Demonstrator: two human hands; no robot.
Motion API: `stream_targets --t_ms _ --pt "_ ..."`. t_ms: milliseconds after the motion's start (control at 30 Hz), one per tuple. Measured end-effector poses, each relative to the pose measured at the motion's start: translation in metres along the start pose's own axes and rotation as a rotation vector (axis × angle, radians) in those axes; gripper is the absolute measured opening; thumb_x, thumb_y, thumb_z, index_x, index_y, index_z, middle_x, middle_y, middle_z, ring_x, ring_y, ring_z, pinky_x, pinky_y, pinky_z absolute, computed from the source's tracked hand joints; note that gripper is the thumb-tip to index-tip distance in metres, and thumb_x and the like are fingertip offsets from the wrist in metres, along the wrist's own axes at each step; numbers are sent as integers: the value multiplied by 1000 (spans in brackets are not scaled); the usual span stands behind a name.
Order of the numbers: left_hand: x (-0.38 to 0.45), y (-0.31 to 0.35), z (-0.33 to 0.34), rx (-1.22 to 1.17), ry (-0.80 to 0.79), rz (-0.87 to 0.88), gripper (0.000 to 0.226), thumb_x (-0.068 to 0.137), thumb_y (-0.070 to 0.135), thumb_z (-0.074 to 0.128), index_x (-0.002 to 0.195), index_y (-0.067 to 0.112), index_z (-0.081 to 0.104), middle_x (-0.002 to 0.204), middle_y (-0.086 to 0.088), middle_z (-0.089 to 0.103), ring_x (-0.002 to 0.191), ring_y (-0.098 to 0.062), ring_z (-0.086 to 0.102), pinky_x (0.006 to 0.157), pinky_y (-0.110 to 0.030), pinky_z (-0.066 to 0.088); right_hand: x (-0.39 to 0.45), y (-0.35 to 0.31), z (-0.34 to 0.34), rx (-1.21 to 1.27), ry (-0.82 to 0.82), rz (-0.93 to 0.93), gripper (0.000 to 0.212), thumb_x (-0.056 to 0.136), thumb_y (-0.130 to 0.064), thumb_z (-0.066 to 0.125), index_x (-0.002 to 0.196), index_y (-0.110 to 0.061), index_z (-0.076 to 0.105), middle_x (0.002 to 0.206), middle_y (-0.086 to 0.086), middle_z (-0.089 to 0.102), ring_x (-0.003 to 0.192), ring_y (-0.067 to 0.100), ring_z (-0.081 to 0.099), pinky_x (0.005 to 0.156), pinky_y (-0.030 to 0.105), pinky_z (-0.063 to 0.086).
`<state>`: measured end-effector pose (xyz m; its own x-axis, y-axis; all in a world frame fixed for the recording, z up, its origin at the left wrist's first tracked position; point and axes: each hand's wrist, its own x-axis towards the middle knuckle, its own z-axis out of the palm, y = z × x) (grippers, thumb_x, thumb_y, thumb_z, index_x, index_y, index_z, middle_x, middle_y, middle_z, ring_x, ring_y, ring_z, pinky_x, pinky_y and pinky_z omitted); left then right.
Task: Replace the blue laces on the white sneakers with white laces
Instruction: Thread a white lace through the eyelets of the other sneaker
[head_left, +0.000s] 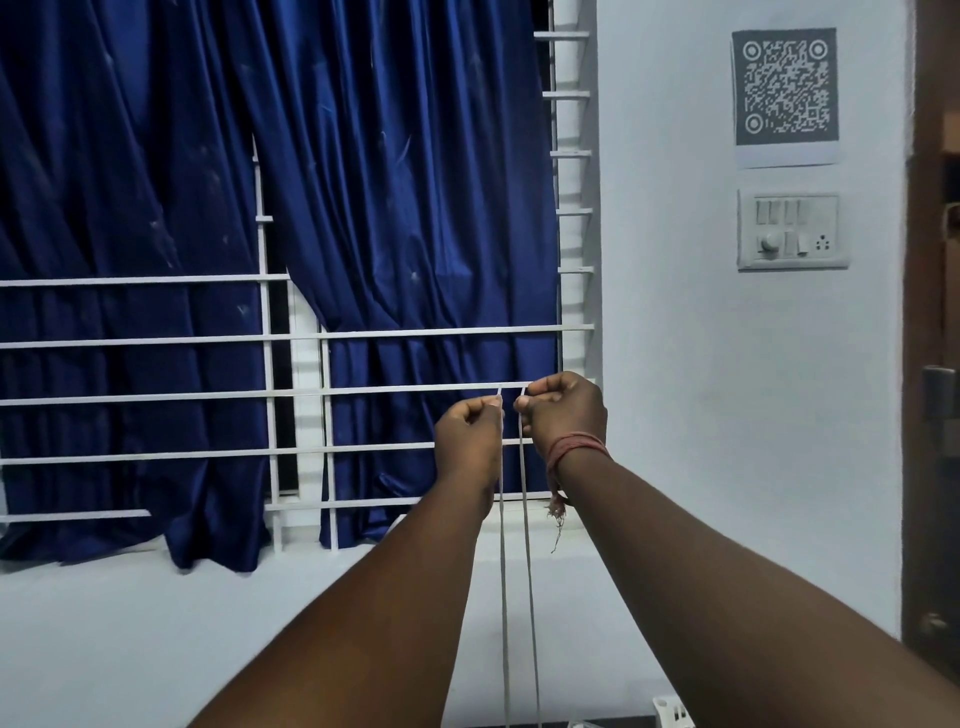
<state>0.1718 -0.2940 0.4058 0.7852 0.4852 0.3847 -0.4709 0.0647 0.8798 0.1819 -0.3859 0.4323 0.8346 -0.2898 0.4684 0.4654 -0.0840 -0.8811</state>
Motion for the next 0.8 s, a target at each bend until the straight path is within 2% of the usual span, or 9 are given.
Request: stream_targets --t_ms 233,367,467,533,600,700,800 --pt "0 3 -1 17 -2 1 15 93 28 68 99 15 74 94 -3 75 80 -12 61 80 -29 52 2 0 1 -24 7 -16 17 70 -8 75 73 -20 65 66 -3 71 67 18 71 70 40 61" --pt "0 4 -1 22 0 12 15 93 27 67 98 15 74 86 0 71 76 -11 58 78 -28 51 3 0 3 -25 -4 -28 17 71 -8 75 73 -21 64 68 -2 71 69 20 71 71 39 61" --pt "-3 2 -4 30 1 24 15 94 25 66 100 13 73 86 1 69 77 -12 58 74 -26 50 0 1 3 -34 -6 -59 15 76 -7 73 77 -20 64 71 -4 70 73 17 70 68 28 57" --pt "-8 -6 -10 78 -10 35 15 96 24 64 101 12 71 87 0 70 74 -12 58 65 -23 50 -7 5 1 -54 -13 -79 15 80 -6 69 79 -20 65 72 -8 68 72 11 66 64 20 50" --pt "-15 -25 -22 164 -31 42 13 97 24 62 98 14 69 83 1 68 71 -13 56 61 -25 48 -18 19 0 -103 -42 -83 15 82 -8 67 79 -23 66 74 -11 67 73 8 64 69 20 50" --pt "-30 -63 -47 321 -71 43 12 99 24 56 97 15 64 87 5 71 75 -15 61 71 -31 48 -41 58 -4 -198 -113 -60 12 86 -12 67 82 -23 68 80 -8 68 77 10 63 74 22 48" --pt "-54 -109 -75 418 -112 -21 12 102 23 48 97 18 58 91 4 74 72 -14 62 70 -32 50 -71 111 -12 -276 -183 -18 12 89 -12 64 80 -19 68 80 -7 70 77 12 65 74 26 51"
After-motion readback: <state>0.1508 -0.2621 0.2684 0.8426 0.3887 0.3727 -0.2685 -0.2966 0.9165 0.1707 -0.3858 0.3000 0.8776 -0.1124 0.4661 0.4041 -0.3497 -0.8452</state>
